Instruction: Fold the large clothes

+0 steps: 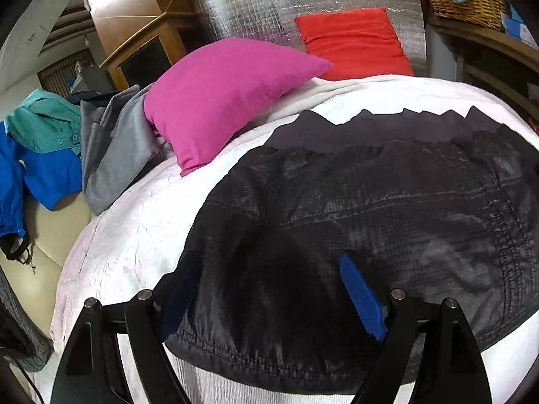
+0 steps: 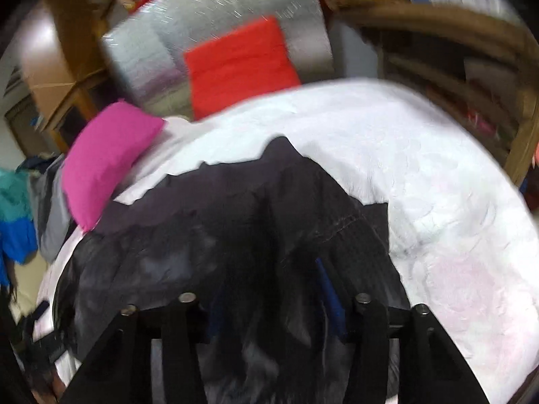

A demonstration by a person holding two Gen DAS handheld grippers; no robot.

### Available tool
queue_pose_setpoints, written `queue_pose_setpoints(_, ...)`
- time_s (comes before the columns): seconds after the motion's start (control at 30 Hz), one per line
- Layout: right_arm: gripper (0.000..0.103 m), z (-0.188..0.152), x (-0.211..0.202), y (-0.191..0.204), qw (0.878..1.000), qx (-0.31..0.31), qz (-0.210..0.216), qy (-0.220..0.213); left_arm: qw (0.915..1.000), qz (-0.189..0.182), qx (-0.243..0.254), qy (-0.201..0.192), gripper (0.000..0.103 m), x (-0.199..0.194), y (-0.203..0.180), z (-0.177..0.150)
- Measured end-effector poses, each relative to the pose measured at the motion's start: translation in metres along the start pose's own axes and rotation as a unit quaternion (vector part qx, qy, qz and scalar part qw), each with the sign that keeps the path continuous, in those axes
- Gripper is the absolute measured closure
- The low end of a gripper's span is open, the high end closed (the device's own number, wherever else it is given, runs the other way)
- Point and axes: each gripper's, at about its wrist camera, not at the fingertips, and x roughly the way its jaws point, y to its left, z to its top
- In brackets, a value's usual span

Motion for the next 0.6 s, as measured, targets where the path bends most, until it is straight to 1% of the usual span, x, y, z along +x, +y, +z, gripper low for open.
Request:
queue_pose_setpoints(0.03, 0.046, 0.001, 0.015, -0.003, 1.000, 0.007, -0.009, 0.024, 1.0000, 0.002, 0.006, 0.002, 0.019, 0.002, -0.002, 0.000)
queue_pose_setpoints(0.07, 0.046, -0.001, 0.029, -0.002, 0.999, 0.008, -0.013, 0.038, 0.9999, 0.005, 0.011, 0.004, 0.019, 0.004, -0.003, -0.001)
queue_pose_setpoints(0.13, 0.044, 0.002, 0.024, 0.002, 0.999, 0.002, -0.021, 0.029, 0.9998, 0.009, 0.019, 0.005, 0.019, 0.007, -0.005, -0.001)
queue_pose_setpoints(0.3, 0.044, -0.003, 0.009, 0.002, 1.000, 0.011, -0.020, 0.013, 0.9998, 0.006, 0.017, 0.006, 0.019, 0.008, -0.003, -0.001)
queue_pose_setpoints(0.4, 0.044, -0.018, -0.020, 0.009, 0.999, -0.020, -0.022, -0.019, 0.9998, 0.006, 0.018, 0.006, 0.019, 0.007, -0.003, -0.002)
queue_pose_setpoints(0.47, 0.044, -0.029, -0.039, 0.016, 0.999, -0.036, -0.011, -0.034, 0.9998, 0.006, 0.018, 0.006, 0.019, 0.007, -0.003, -0.003)
queue_pose_setpoints(0.6, 0.044, -0.048, -0.058, 0.032, 0.997, -0.069, 0.014, -0.042, 0.9998, 0.003, 0.016, 0.009, 0.019, 0.008, -0.002, -0.004)
